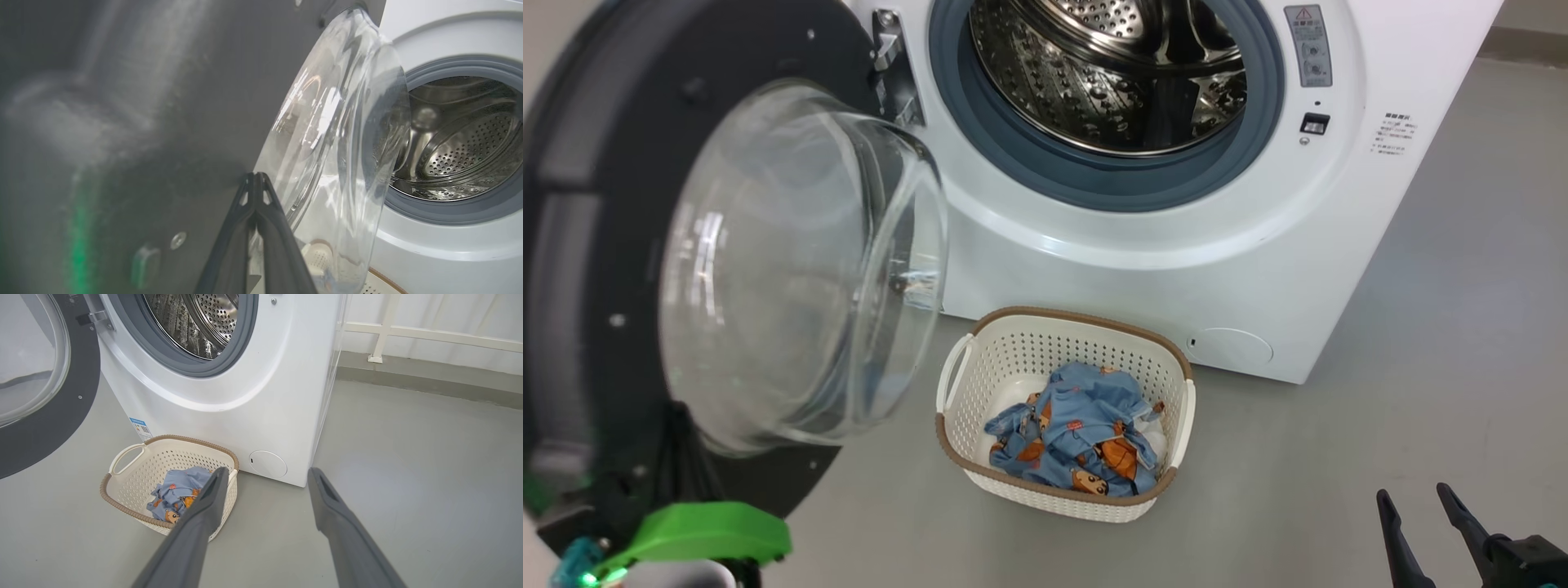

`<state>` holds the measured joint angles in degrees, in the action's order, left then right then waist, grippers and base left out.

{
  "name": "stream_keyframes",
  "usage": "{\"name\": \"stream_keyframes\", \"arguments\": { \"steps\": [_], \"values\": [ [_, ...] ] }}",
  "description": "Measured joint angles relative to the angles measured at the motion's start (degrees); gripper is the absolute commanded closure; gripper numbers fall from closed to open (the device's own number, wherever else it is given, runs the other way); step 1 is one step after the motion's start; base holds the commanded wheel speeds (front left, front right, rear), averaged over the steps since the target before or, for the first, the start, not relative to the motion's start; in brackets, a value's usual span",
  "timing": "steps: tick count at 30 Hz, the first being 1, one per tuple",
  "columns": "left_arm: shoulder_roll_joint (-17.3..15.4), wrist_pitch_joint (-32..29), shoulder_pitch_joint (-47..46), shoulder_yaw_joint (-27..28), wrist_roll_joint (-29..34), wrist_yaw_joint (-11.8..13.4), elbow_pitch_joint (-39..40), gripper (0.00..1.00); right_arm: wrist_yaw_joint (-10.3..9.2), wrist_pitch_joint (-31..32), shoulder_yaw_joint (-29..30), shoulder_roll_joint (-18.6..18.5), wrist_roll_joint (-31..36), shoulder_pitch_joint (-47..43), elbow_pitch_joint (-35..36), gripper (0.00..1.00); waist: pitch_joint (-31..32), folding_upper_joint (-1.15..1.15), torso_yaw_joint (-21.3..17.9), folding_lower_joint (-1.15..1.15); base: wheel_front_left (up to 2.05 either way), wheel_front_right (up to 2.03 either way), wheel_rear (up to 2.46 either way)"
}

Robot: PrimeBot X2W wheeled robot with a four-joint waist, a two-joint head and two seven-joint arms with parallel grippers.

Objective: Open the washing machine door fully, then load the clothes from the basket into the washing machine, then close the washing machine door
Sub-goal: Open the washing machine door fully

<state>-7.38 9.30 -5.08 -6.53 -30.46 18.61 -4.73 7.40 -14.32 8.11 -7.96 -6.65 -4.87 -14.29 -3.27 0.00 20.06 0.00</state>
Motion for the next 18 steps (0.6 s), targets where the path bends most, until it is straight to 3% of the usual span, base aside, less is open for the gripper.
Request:
{"name": "stream_keyframes", "arguments": {
  "steps": [12, 18],
  "values": [
    [-0.7, 4.0, -8.0, 7.3, -1.6, 0.8, -13.2, 1.00, 0.00, 0.0, -0.1, -0.6, 0.0, 0.0, -0.7, 0.00, -0.2, 0.00, -1.3, 0.00, 0.00, 0.00, 0.00],
    [-2.2, 5.0, -12.4, 12.2, -2.0, -0.3, -22.0, 1.00, 0.00, 0.0, -0.3, -0.5, 0.0, 0.0, -1.2, 0.00, 0.4, 0.00, -1.6, 0.00, 0.00, 0.00, 0.00]
  ]
}}
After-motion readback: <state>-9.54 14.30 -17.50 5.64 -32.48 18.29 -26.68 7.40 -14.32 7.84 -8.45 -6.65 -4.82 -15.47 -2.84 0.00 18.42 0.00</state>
